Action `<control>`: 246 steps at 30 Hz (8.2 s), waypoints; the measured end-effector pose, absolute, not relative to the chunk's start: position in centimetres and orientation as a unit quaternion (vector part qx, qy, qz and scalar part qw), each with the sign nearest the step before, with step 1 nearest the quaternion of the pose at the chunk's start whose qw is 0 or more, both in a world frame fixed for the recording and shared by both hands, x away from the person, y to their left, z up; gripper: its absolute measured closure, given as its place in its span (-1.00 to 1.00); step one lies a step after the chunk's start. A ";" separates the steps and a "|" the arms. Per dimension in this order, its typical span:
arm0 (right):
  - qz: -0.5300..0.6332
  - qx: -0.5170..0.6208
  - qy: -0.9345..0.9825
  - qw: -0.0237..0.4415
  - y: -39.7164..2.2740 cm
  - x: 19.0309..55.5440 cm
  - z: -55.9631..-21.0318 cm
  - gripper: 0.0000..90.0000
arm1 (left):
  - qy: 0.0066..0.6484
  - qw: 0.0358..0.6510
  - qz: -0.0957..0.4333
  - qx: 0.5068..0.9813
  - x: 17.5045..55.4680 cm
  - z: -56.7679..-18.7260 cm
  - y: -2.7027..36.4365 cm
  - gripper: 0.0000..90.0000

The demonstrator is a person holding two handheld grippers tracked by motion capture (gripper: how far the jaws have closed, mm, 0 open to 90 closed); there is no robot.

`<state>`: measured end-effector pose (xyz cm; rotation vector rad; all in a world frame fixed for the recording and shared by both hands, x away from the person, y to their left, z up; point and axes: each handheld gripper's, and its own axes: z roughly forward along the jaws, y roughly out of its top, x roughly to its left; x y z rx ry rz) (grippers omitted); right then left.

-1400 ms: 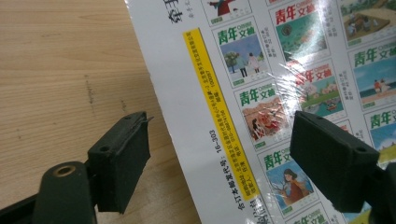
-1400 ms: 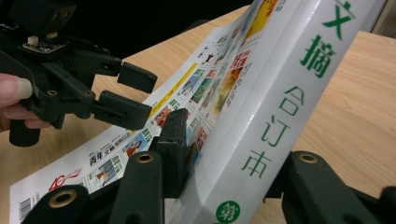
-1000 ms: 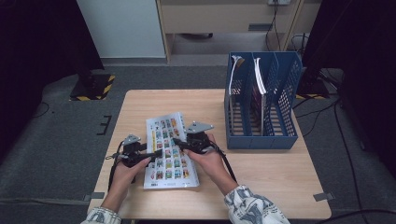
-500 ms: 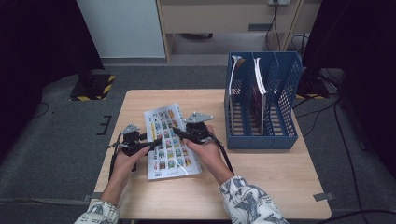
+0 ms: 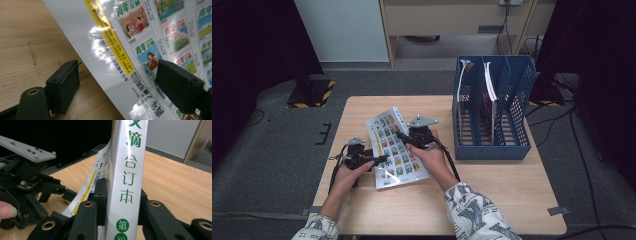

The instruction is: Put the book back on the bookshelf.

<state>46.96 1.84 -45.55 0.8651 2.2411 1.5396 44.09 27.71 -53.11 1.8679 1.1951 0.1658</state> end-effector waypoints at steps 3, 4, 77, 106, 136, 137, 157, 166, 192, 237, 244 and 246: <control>0.540 0.294 0.775 0.143 1.9 46.7 -45.4 0.62 | 0.480 0.452 0.044 0.751 44.2 -53.4 27.5 -0.62; 0.542 0.290 0.776 0.143 1.9 46.6 -45.3 0.62 | 0.479 0.454 0.040 0.750 44.2 -53.4 27.5 -0.62; 0.540 0.271 0.784 0.143 -0.2 46.1 -43.4 0.58 | 0.464 0.442 0.129 0.756 42.9 -48.8 27.9 0.83; 0.563 0.253 0.768 0.171 -0.9 45.9 -42.1 0.59 | 0.448 0.470 0.199 0.733 42.0 -45.7 27.7 0.86; 0.566 0.262 0.761 0.176 -1.2 46.4 -42.3 0.60 | 0.447 0.479 0.204 0.727 42.2 -45.1 27.2 0.87; 0.569 0.262 0.758 0.181 -1.3 46.4 -42.3 0.60 | 0.445 0.481 0.207 0.726 42.3 -45.0 27.2 0.88; 0.602 0.218 0.748 0.172 -2.4 44.5 -42.4 0.53 | 0.412 0.480 0.236 0.737 41.3 -44.9 27.4 0.87; 0.610 0.217 0.743 0.167 -2.3 45.1 -42.7 0.44 | 0.410 0.483 0.236 0.737 41.2 -44.9 27.4 0.88; 0.611 0.209 0.752 0.134 -1.2 46.1 -43.2 0.37 | 0.411 0.487 0.234 0.734 41.1 -45.0 27.5 0.88; 0.601 0.214 0.749 0.180 -0.2 44.7 -43.1 0.64 | 0.458 0.419 0.246 0.744 41.1 -48.8 29.0 -0.38; 0.607 0.226 0.742 0.175 -0.5 44.3 -43.1 0.64 | 0.469 0.387 0.234 0.759 39.8 -50.4 28.3 -0.65; 0.608 0.229 0.740 0.174 -0.6 44.1 -42.9 0.64 | 0.474 0.388 0.231 0.756 39.4 -50.3 28.2 -0.71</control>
